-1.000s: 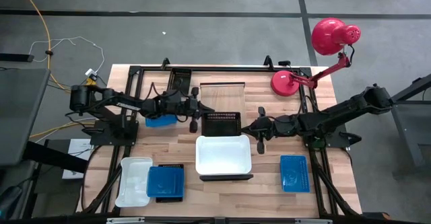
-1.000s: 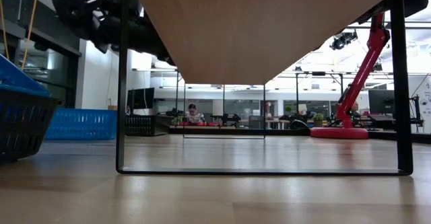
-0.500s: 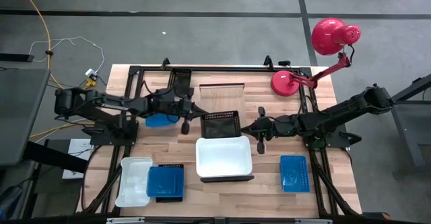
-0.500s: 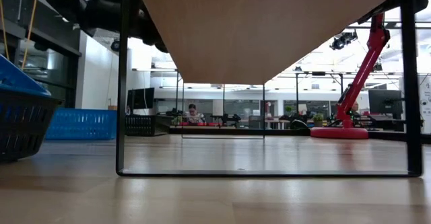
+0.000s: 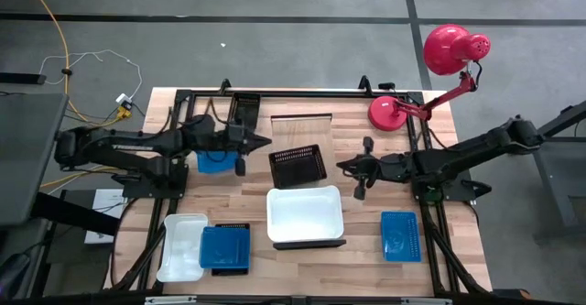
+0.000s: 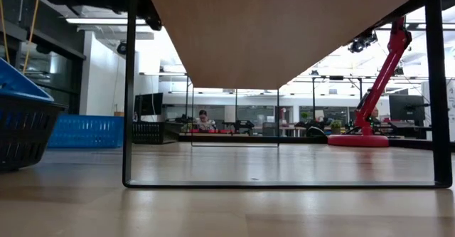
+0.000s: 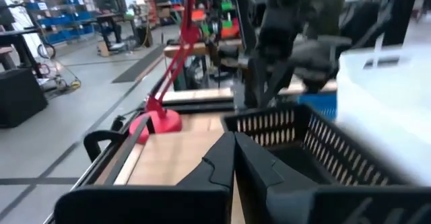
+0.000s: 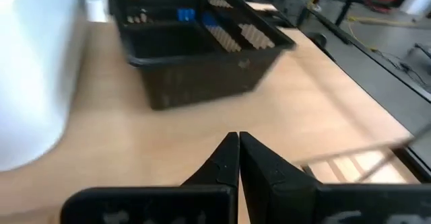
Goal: Stack baskets on shelf by color
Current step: Put the right black bin on the shelf
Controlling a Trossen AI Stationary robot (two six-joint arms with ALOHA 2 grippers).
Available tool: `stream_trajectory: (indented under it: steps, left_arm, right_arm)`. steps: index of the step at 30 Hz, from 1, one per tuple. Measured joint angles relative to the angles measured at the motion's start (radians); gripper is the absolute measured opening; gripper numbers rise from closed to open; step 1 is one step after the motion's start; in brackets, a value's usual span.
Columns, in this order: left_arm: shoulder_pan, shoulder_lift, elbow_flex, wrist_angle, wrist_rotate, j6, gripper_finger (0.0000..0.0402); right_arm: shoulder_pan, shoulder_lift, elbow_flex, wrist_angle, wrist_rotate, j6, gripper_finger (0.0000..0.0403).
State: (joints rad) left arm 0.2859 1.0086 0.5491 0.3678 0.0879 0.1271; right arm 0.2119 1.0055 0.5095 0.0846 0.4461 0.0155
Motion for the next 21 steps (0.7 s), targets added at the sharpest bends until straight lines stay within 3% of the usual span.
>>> stream_trajectory:
  steps: [8,11,16,21]
  left_arm:
    - [-0.025,-0.067,0.0,-0.005,-0.024,-0.086,0.0]
    - [-0.043,-0.067,0.0,-0.006,-0.054,-0.098,0.0]
    - [-0.08,-0.057,0.0,-0.009,-0.138,-0.098,0.0]
    - [-0.103,-0.057,0.0,-0.028,-0.193,-0.097,0.0]
  right_arm:
    - [-0.037,-0.031,0.0,-0.094,-0.031,-0.016,0.0]
    - [-0.05,-0.031,0.0,-0.12,0.012,-0.037,0.0]
    - [-0.088,-0.031,0.0,-0.086,0.049,-0.092,0.0]
    - [-0.12,-0.031,0.0,-0.029,0.004,-0.167,0.0]
